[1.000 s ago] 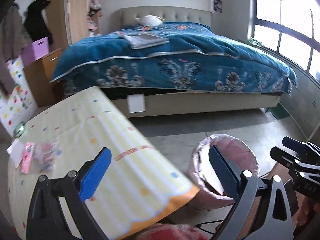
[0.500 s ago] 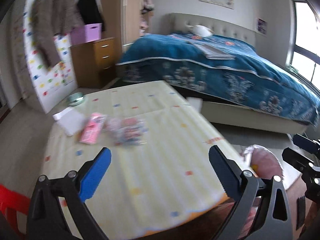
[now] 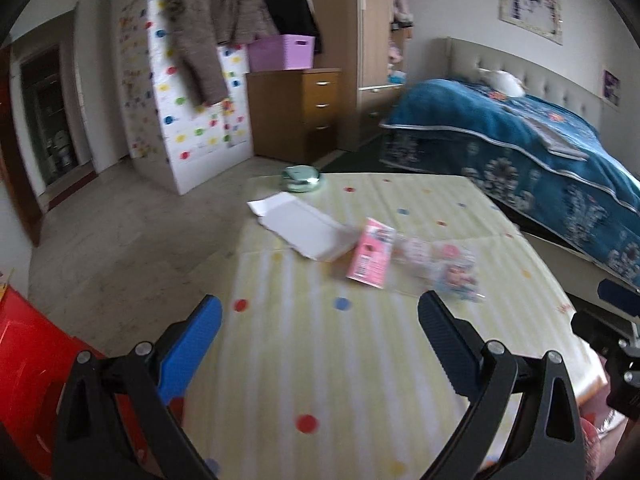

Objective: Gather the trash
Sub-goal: 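Move the right tool back to the table and grasp the clear doll-print candy bag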

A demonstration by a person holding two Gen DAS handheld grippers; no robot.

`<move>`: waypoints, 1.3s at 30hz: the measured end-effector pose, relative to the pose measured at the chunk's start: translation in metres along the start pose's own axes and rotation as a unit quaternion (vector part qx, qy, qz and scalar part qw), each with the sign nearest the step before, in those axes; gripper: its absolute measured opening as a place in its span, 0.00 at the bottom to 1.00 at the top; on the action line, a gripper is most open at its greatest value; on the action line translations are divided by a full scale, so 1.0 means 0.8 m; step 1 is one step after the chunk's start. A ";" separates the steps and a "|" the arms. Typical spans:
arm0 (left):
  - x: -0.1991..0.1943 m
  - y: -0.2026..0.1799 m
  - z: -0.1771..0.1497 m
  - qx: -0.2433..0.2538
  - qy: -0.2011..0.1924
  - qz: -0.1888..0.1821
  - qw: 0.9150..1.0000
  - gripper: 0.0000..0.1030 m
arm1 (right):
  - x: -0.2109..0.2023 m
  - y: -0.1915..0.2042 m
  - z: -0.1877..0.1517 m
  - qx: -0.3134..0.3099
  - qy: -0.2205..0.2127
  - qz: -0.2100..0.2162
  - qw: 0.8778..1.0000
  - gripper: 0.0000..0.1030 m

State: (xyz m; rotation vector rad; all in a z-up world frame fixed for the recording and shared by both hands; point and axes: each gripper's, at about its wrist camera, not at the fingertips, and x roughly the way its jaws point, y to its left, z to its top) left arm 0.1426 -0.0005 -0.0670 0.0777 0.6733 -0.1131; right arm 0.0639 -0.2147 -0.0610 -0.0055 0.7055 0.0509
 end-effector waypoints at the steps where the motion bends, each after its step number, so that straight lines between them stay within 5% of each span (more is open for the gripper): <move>1: 0.003 0.004 0.001 -0.002 0.000 0.005 1.000 0.93 | 0.018 0.008 0.007 -0.004 0.008 0.007 1.000 0.66; 15: 0.088 0.024 0.039 -0.006 0.022 0.058 0.998 0.93 | 0.145 0.015 0.048 -0.005 0.054 0.051 0.997 0.66; 25: 0.133 0.023 0.051 -0.006 0.041 0.065 0.997 0.93 | 0.211 0.019 0.059 -0.019 0.110 0.044 0.993 0.68; 27: 0.134 0.021 0.050 -0.003 0.042 0.064 0.997 0.93 | 0.207 0.025 0.059 -0.033 0.105 0.051 0.993 0.64; 33: 0.125 0.019 0.049 0.002 0.039 0.058 0.998 0.93 | 0.188 0.026 0.054 -0.028 0.095 0.059 0.993 0.17; 34: 0.122 0.018 0.050 0.003 0.037 0.056 0.998 0.93 | 0.179 0.023 0.052 -0.021 0.088 0.054 0.994 0.03; 39: 0.113 0.008 0.049 0.009 0.032 0.037 0.999 0.93 | 0.157 -0.008 0.046 0.011 0.067 0.003 0.998 0.00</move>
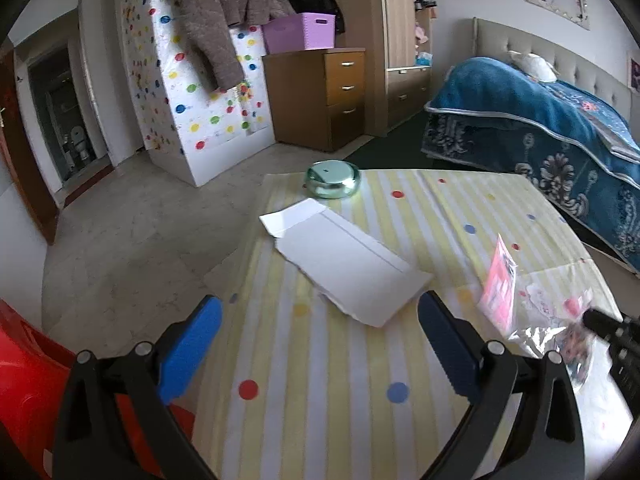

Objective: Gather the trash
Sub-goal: 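Move the right tool back to the table and grasp the clear doll-print candy bag, then grasp the white paper envelope with the left tool while the right tool holds the candy bag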

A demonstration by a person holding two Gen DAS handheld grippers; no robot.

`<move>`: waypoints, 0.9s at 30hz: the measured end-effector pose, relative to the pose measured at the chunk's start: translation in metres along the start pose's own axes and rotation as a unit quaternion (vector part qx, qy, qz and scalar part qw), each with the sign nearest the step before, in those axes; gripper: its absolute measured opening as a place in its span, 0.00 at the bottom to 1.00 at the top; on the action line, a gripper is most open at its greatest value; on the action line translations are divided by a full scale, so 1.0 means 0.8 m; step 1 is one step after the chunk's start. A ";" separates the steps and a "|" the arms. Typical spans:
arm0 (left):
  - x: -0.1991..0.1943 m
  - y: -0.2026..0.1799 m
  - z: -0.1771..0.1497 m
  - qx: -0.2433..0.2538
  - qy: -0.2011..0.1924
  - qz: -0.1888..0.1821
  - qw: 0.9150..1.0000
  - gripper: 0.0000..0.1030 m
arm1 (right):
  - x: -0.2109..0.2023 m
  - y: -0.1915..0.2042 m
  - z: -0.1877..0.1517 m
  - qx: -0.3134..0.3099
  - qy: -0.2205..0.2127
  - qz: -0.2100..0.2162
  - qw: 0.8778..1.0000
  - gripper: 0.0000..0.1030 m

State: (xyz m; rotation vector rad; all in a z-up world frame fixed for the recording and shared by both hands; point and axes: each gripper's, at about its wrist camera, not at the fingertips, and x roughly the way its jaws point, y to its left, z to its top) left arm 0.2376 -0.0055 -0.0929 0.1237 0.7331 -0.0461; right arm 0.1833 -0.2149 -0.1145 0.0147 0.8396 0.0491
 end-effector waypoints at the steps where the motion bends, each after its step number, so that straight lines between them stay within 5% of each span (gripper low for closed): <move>1: 0.000 -0.005 -0.001 0.005 0.001 -0.005 1.000 0.93 | -0.008 -0.011 -0.002 0.015 -0.003 -0.020 1.000 0.00; 3: 0.003 -0.018 -0.005 0.020 0.005 -0.014 1.000 0.92 | -0.013 -0.019 -0.005 0.032 -0.003 -0.033 0.999 0.00; 11: 0.039 -0.042 -0.014 0.047 0.047 -0.036 0.997 0.60 | -0.042 -0.050 -0.017 0.070 -0.015 -0.042 0.997 0.00; 17: 0.066 -0.040 -0.011 0.060 0.082 -0.041 0.994 0.45 | -0.050 -0.069 -0.016 0.075 -0.019 -0.031 0.997 0.00; 27: 0.051 -0.052 -0.009 0.077 0.070 -0.088 0.991 0.04 | -0.050 -0.067 -0.011 0.080 -0.021 -0.022 0.996 0.00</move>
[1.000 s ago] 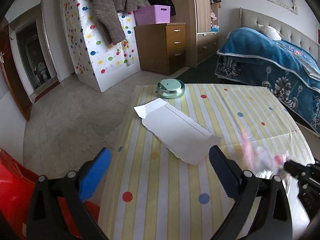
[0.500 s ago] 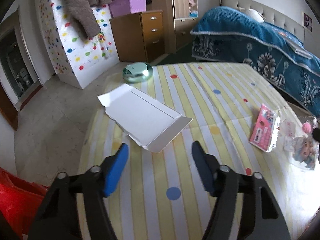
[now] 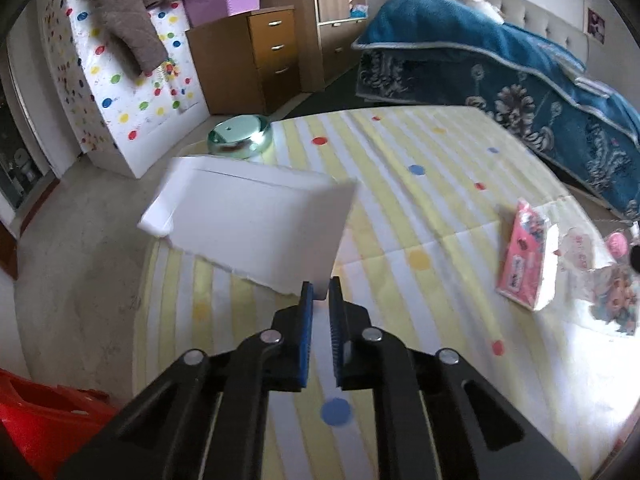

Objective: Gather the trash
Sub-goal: 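Grasp the white paper envelope with the left tool while the right tool holds the candy bag, then carry the candy bag, pink card and envelope over the pink bin and open both tools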

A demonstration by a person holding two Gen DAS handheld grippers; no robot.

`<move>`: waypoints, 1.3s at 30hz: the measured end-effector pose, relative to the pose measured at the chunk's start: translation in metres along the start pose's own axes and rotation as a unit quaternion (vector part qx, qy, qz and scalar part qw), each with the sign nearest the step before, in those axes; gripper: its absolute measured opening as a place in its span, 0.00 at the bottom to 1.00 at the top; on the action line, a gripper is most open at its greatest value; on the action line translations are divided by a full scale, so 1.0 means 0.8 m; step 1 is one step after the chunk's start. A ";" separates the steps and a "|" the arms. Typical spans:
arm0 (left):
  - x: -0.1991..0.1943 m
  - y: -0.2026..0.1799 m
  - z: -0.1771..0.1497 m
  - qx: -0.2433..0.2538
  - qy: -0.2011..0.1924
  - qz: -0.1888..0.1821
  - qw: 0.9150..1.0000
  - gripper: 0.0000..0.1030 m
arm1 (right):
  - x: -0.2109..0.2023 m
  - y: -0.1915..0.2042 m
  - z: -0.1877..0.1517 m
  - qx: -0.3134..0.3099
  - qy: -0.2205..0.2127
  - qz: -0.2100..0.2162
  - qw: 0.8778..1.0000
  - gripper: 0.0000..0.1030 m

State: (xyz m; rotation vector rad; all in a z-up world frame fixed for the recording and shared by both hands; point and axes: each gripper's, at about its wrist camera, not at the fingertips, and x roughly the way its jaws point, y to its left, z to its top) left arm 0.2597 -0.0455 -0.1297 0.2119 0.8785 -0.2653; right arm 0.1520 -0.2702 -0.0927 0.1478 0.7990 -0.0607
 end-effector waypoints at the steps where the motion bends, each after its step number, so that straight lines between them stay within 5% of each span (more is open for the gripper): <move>1: -0.006 -0.003 0.000 0.000 -0.005 -0.006 1.000 0.03 | -0.006 -0.001 -0.003 0.000 -0.003 -0.002 1.000 0.00; 9: -0.090 -0.049 -0.009 0.020 -0.053 -0.092 0.994 0.00 | -0.038 -0.012 -0.019 0.011 -0.020 -0.009 1.000 0.00; 14: -0.116 -0.098 -0.028 0.058 -0.040 -0.152 0.986 0.00 | -0.065 -0.033 -0.039 0.026 -0.027 -0.024 0.999 0.00; 19: -0.115 -0.154 -0.056 0.103 -0.019 -0.159 0.982 0.00 | -0.096 -0.063 -0.063 0.046 -0.032 -0.055 0.997 0.00; 24: -0.140 -0.198 -0.055 0.130 -0.044 -0.177 0.975 0.00 | -0.135 -0.103 -0.087 0.082 -0.049 -0.081 0.992 0.00; 30: -0.188 -0.273 -0.042 0.181 -0.083 -0.225 0.954 0.00 | -0.185 -0.156 -0.115 0.117 -0.081 -0.119 0.983 0.00; 39: -0.233 -0.400 -0.049 0.254 -0.100 -0.310 0.911 0.00 | -0.257 -0.226 -0.153 0.164 -0.104 -0.192 0.962 0.00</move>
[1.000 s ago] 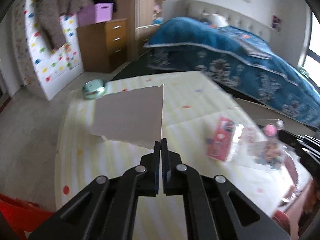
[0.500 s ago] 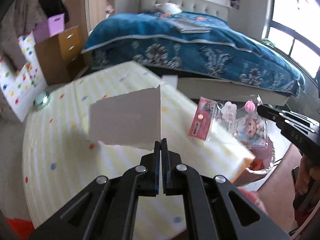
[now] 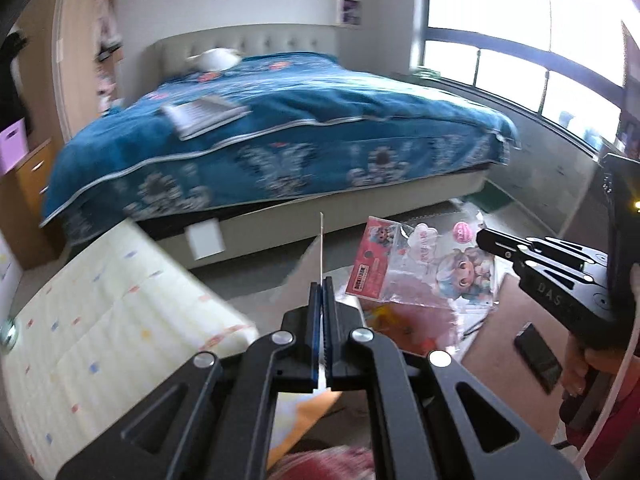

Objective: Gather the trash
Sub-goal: 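Carry the candy bag, pink card and envelope over the pink bin and open both tools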

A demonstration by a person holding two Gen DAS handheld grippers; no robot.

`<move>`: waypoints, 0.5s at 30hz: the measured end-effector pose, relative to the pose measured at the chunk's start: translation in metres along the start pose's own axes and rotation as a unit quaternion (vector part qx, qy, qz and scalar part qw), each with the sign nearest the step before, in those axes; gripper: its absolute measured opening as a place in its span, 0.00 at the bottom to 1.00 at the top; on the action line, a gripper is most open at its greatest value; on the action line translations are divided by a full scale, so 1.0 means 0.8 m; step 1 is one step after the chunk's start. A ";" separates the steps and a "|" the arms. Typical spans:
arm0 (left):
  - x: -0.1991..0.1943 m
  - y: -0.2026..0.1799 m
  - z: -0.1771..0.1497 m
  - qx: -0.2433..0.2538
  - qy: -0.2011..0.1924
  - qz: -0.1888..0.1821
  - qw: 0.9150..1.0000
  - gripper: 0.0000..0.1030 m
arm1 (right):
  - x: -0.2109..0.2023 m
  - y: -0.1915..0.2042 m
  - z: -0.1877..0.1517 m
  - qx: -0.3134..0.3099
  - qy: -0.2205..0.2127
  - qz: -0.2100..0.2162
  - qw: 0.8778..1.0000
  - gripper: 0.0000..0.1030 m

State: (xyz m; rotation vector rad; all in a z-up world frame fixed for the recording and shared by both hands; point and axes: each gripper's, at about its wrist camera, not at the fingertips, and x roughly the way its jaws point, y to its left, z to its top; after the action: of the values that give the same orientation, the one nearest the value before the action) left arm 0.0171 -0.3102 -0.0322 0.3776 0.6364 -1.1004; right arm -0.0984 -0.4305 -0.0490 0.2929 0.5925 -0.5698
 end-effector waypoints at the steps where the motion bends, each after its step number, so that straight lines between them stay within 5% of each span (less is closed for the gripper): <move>1: 0.007 -0.012 0.005 0.006 0.000 -0.011 1.000 0.00 | -0.003 -0.012 -0.001 0.006 -0.002 -0.011 1.000 0.00; 15: 0.113 -0.091 0.038 0.016 0.035 -0.094 0.995 0.00 | 0.014 -0.137 -0.011 0.039 0.031 -0.089 0.995 0.00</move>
State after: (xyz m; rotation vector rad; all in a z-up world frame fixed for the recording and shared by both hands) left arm -0.0125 -0.4214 -0.0651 0.3916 0.7289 -1.2819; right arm -0.1583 -0.5198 -0.0738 0.3351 0.6616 -0.7593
